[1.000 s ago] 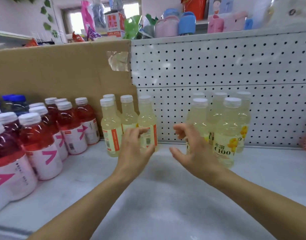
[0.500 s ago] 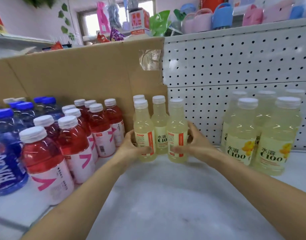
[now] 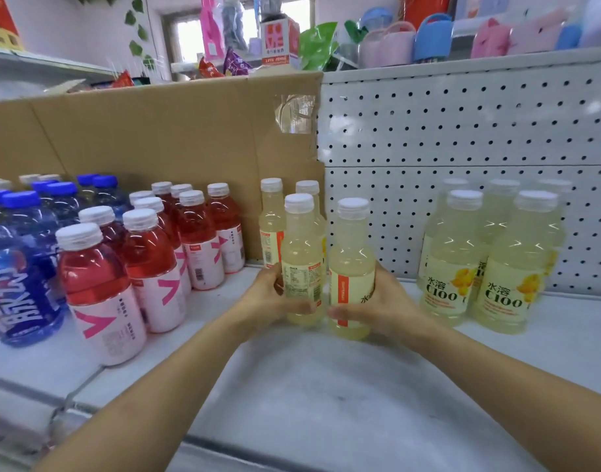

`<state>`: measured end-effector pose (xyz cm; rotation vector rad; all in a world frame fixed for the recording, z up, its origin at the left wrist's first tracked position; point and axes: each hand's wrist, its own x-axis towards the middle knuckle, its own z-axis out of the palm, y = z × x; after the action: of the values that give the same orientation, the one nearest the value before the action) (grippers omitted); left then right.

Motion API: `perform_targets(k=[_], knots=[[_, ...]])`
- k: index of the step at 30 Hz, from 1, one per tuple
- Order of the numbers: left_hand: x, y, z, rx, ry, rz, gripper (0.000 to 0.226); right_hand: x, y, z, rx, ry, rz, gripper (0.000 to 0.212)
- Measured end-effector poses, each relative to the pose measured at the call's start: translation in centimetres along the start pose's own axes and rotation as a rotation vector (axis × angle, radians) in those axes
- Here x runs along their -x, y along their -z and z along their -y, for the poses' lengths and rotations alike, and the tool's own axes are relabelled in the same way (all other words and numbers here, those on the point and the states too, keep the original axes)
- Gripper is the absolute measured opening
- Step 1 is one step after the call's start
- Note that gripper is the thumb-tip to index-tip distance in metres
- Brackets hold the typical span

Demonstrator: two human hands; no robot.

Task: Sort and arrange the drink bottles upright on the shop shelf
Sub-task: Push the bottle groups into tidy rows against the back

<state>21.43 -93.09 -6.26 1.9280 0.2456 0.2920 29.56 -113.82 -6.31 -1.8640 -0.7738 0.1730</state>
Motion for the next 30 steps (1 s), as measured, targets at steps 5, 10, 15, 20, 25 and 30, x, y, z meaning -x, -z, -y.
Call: perform_targets(k=[5,10,15,20,25,30], knots=[[1.8,-4.0,-1.5,0.073,-0.043,0.005,0.084,5.6,4.0,-0.3,0.018,0.023,-0.014,0.078],[3.9,-8.8,-3.0,0.020,-0.112,0.040,0.085,10.7,8.8,-1.7,0.090,-0.002,-0.141,0.094],[5.0,-13.1,-5.3,0.045,-0.119,0.235,0.079,14.4,13.9,-3.3,0.161,-0.072,-0.273,0.104],[5.6,-14.4,-6.8,0.030,-0.100,0.315,0.073,16.0,18.2,-5.7,0.190,-0.112,-0.427,0.089],[6.1,-17.5,-7.8,0.037,-0.159,0.091,0.073,15.2,20.4,-7.6,0.132,-0.112,-0.332,0.074],[5.9,-19.2,-8.1,0.054,-0.103,0.083,0.079,12.4,21.2,-8.0,0.199,-0.180,-0.429,0.072]])
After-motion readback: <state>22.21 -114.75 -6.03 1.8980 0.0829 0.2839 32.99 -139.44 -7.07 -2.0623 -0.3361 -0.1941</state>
